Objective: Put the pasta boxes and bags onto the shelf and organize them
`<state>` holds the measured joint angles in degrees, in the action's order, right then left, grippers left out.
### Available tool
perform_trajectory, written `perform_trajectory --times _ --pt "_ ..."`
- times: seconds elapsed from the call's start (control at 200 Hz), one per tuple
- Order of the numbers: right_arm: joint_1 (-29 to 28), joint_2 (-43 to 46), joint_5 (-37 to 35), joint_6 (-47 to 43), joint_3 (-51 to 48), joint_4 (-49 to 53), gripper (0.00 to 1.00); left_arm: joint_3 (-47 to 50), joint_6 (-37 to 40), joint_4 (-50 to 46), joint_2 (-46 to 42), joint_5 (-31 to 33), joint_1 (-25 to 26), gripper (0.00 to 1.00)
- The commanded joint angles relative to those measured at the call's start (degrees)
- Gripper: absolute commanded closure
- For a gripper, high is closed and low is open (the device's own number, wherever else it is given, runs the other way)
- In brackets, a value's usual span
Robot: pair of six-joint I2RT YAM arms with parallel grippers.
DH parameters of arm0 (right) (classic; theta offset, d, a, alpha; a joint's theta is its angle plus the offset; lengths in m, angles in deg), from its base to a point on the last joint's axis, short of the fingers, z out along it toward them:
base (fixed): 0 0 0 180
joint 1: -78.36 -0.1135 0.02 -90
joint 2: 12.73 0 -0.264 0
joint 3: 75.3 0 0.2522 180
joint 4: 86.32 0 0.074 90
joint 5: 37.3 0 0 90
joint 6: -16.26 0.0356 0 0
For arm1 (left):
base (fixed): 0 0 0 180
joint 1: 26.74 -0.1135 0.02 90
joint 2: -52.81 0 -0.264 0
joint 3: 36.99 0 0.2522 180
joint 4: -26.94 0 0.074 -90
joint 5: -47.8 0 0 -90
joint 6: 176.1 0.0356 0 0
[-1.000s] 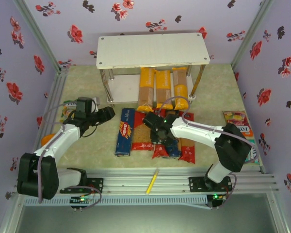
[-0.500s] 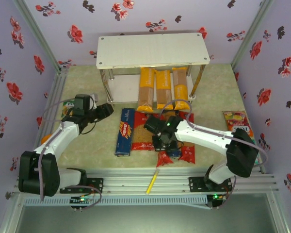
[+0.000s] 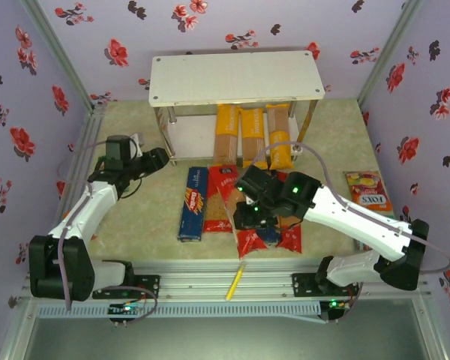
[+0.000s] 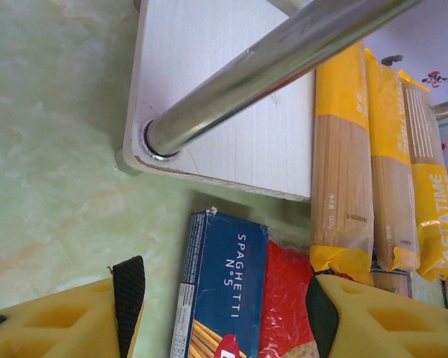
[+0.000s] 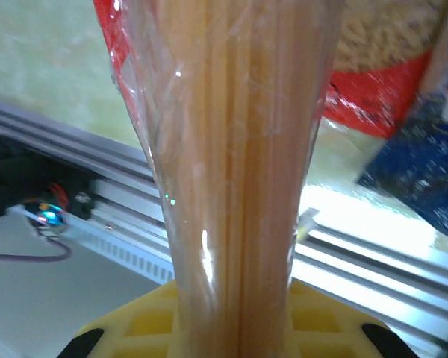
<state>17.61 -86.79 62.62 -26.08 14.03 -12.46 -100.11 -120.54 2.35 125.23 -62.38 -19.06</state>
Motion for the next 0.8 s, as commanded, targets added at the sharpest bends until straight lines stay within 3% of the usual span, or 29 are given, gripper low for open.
perform_trajectory --times 0.0,0.14,0.435,0.57,0.795 --pt "2.5 -3.2 1.2 -3.0 3.5 -17.1 1.0 -2.3 1.5 -0.9 0.6 -0.8 -0.7 0.39" --pt "5.4 -14.3 3.8 -4.2 9.6 -26.9 1.0 -4.2 2.0 -1.7 0.6 -1.1 -1.0 0.39" --pt "7.6 -35.2 -6.7 -9.9 33.5 -21.7 1.0 -6.0 3.3 -4.2 -1.1 -1.5 -1.9 0.38" --pt "9.3 -40.5 -10.7 -9.1 37.0 -21.1 1.0 -5.8 3.9 -5.3 -2.1 -2.3 -2.9 0.38" --pt "11.1 -45.0 -10.4 -6.2 38.0 -24.8 1.0 -4.4 4.9 -6.0 -3.8 -3.3 -4.5 0.38"
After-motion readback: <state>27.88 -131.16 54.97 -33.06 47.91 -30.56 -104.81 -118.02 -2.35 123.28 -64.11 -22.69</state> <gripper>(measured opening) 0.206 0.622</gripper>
